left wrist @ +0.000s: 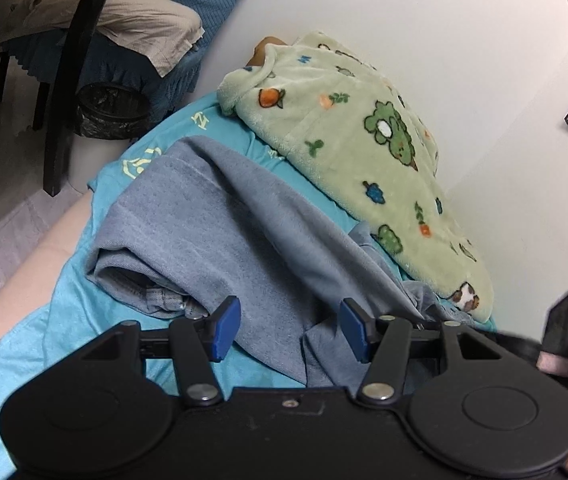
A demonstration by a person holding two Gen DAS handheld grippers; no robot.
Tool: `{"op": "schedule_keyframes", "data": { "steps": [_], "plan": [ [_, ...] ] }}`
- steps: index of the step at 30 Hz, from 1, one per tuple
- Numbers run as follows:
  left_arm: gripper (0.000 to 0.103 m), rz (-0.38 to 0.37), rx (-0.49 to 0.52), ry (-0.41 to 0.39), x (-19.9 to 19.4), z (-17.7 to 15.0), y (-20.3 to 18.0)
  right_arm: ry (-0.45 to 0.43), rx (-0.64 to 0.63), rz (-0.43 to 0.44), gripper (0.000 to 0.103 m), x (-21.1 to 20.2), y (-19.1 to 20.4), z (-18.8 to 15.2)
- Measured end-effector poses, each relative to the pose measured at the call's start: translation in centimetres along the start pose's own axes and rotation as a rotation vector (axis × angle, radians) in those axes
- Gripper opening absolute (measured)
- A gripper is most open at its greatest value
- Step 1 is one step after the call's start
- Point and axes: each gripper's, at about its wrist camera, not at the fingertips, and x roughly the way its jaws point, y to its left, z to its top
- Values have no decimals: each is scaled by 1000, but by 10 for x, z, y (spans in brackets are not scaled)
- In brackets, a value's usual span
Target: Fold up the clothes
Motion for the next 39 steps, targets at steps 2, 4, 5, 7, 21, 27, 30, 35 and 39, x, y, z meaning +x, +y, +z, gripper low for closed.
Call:
{"op": "schedule_keyframes", "data": {
  "steps": [2, 4, 5, 7, 21, 27, 30, 35, 39],
  "plan": [
    [52, -1, -3, -9, -4, 0, 0, 2, -65, -7, 3, -12, 17, -8],
    [52, -6, -5, -18, -9, 1, 0, 7, -139, -16, 2, -24, 36, -19],
    [52, -9, -2, -23, -11, 1, -1, 8, -176, -16, 2, -31, 45, -25],
    [52, -14, 2, -34, -15, 1, -2, 17, -232, -12, 2, -43, 57, -42],
    [52, 12, 82, -31, -12, -14, -11, 169, -14, -115, 5, -32, 58, -131],
    [52, 110, 131, -40, -3, -24, -21, 82, 120, -121, 13, -52, 37, -128],
    [51, 176, 144, -33, 6, -23, -28, 22, 122, -149, 18, -59, 35, -126],
    [51, 260, 178, -64, 30, -5, -40, -61, 77, -184, 22, -71, 41, -118],
    [51, 322, 231, -61, 64, 17, -42, -90, 10, -184, 25, -74, 42, -118]
  ]
}}
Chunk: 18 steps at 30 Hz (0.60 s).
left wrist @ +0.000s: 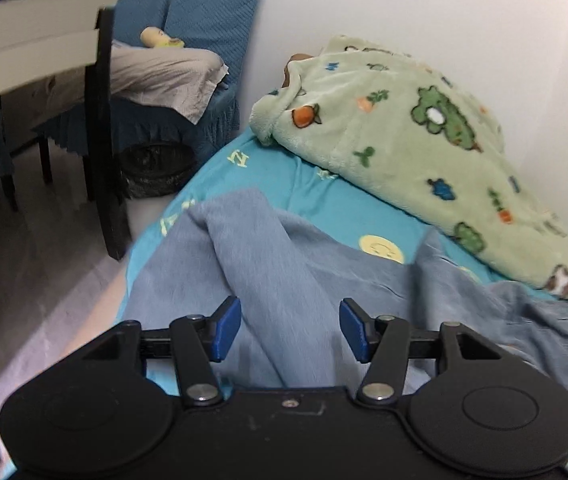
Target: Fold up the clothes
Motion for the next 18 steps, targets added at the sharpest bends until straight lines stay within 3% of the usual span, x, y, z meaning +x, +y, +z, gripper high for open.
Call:
{"op": "schedule_keyframes", "data": {
  "steps": [7, 10, 11, 13, 15, 18],
  "plan": [
    [51, 150, 237, -44, 59, 17, -23, 64, 56, 44, 25, 23, -11, 4],
    [49, 210, 269, 7, 85, 18, -21, 75, 53, 55, 25, 29, -11, 4],
    [46, 213, 273, 22, 89, 17, -19, 77, 50, 57, 25, 31, -11, 4],
    [17, 221, 282, 52, 97, 16, -15, 82, 46, 61, 25, 34, -11, 3],
    [4, 224, 308, 43, 89, 13, -12, 84, 44, 66, 25, 36, -11, 2],
    [3, 196, 268, 0, 58, 14, 1, 73, 37, 86, 25, 35, -10, 2]
  ]
}}
